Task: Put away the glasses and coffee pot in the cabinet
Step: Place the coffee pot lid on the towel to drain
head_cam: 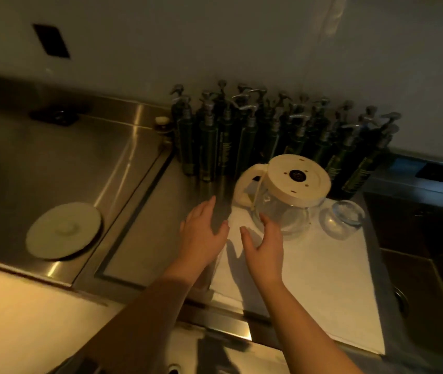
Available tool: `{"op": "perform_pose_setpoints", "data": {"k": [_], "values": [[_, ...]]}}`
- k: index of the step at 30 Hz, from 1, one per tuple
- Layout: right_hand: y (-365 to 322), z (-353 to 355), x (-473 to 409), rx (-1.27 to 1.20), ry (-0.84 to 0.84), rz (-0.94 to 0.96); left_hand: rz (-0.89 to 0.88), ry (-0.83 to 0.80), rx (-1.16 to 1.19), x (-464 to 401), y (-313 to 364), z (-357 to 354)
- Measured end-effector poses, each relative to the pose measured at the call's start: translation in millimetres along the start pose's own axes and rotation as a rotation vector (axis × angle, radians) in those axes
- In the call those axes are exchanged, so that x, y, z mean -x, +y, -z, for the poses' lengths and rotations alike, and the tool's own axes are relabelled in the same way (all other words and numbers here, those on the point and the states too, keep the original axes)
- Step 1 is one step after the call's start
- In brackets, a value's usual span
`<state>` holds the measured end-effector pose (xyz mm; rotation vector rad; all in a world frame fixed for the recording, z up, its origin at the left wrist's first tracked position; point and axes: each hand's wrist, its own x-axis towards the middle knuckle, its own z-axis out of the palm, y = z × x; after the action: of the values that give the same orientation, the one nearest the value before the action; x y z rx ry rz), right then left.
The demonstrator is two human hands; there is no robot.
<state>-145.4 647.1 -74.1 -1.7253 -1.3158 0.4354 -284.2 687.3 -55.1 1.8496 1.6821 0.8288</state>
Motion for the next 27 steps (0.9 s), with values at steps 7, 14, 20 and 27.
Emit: {"op": "perform_pose_setpoints", "data": {"k": [7, 14, 20, 27], "values": [[-49.9, -65.1, 17.5, 0.051, -0.233, 0.135, 0.154, 0.168, -0.158, 29.4, -61.6, 65.8], [-101.4, -135.8, 43.7, 0.061, -0.452, 0.214, 0.208, 0.373, -0.142, 58.1, -133.3, 130.9], [-145.7, -203.7, 64.1, 0.021, -0.509, 0.224, 0.201, 0.423, -0.154, 60.8, -206.4, 182.4], [-180.2, -281.9, 69.6, 0.142, -0.544, 0.169, 0.305, 0.077, -0.346, 38.8, -268.9, 230.3]]}}
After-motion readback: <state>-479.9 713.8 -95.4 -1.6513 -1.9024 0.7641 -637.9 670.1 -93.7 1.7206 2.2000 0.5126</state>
